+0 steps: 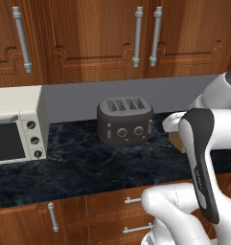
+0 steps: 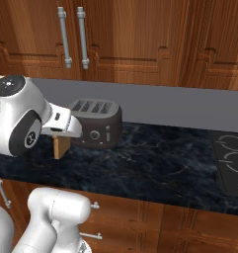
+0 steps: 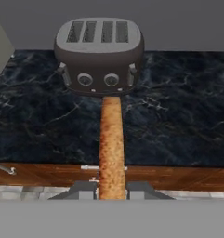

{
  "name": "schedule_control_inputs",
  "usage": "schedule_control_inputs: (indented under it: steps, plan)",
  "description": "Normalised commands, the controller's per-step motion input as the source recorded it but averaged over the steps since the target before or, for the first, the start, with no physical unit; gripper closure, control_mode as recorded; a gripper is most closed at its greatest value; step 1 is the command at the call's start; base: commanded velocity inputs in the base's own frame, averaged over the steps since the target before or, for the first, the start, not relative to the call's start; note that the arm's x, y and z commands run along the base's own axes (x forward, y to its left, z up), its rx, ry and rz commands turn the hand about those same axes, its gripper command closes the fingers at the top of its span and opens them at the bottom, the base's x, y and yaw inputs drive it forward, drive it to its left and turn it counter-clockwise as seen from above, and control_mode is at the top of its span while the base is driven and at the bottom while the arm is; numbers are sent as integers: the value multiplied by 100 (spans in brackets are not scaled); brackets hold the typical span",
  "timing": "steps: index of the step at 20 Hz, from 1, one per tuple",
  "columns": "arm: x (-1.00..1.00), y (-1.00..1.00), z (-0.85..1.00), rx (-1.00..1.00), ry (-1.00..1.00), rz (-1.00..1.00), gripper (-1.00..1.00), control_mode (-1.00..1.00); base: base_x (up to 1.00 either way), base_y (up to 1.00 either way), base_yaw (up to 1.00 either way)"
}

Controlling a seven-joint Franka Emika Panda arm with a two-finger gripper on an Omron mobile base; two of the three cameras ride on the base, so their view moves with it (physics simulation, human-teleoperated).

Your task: Start the toaster. Once the lever pops up, take the bread to the plate on the dining counter.

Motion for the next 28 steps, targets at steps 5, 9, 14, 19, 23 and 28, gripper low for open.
schedule_control_inputs:
  steps: [5,9,14,19,23,28]
  plan:
    - [-12,0,0,0,3,0,100,-100,0,0,0]
    - [-15,0,0,0,0,-1,100,-100,0,0,0]
    - [-19,-1,0,0,0,-2,100,-100,0,0,0]
    - [-11,0,0,0,0,0,100,-100,0,0,0]
    - [-1,0,0,0,0,0,100,100,-10,-4,0]
    - [0,0,0,0,0,0,100,100,-60,-43,-1]
